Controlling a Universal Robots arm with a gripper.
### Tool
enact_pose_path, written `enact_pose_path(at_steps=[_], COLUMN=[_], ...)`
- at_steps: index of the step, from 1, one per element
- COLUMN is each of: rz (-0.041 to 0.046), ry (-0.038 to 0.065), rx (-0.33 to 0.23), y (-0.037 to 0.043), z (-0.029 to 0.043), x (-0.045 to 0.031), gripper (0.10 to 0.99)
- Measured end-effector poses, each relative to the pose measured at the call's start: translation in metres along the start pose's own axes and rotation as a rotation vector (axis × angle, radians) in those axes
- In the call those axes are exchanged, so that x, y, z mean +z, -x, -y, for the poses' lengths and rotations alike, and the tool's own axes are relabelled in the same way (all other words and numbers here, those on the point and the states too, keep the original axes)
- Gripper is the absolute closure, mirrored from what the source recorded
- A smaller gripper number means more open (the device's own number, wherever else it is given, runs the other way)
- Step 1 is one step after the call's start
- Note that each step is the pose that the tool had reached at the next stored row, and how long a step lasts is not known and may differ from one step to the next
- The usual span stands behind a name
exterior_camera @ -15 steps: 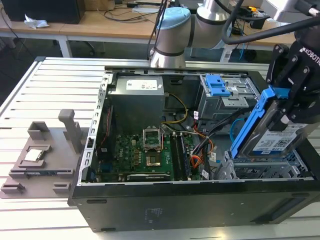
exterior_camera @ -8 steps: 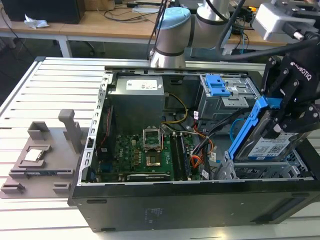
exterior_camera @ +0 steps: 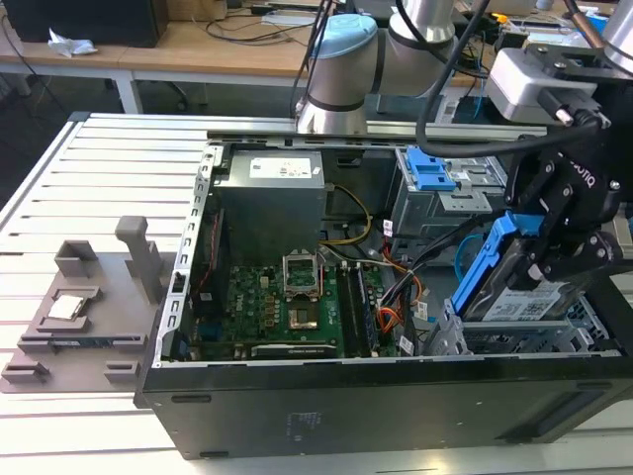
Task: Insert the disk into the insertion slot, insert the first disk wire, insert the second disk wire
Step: 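Insert the disk into the insertion slot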
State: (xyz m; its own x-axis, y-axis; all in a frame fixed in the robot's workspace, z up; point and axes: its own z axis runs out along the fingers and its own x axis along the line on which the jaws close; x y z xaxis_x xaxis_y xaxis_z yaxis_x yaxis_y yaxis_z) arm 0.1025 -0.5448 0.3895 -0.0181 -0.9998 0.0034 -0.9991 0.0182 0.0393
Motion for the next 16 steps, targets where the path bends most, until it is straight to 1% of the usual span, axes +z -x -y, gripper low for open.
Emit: enact_pose_path(at_steps=[2,8,9,10,13,14,16], rz=[0.0000,-0.0001,-0.0001,0.0001,0.0000,0.0000,0.0000], ry=[0.000,0.000,0.000,0.000,0.000,0.000,0.000], rx=[0.000,0.000,0.000,0.000,0.000,0.000,0.000], y=[0.0000,0.0000,0.0000,0.0000,0.0000,0.0000,0.0000], z=[0.0000,0.0001,0.0001,0.0001,0.0001,0.0001,0.0001], x=[0.0016,0.0018,0.0018,0.0019,0.0019,0.0019,0.0019], gripper=[0.725,0.725,0.714,0.651,0.651,0.663,0.792])
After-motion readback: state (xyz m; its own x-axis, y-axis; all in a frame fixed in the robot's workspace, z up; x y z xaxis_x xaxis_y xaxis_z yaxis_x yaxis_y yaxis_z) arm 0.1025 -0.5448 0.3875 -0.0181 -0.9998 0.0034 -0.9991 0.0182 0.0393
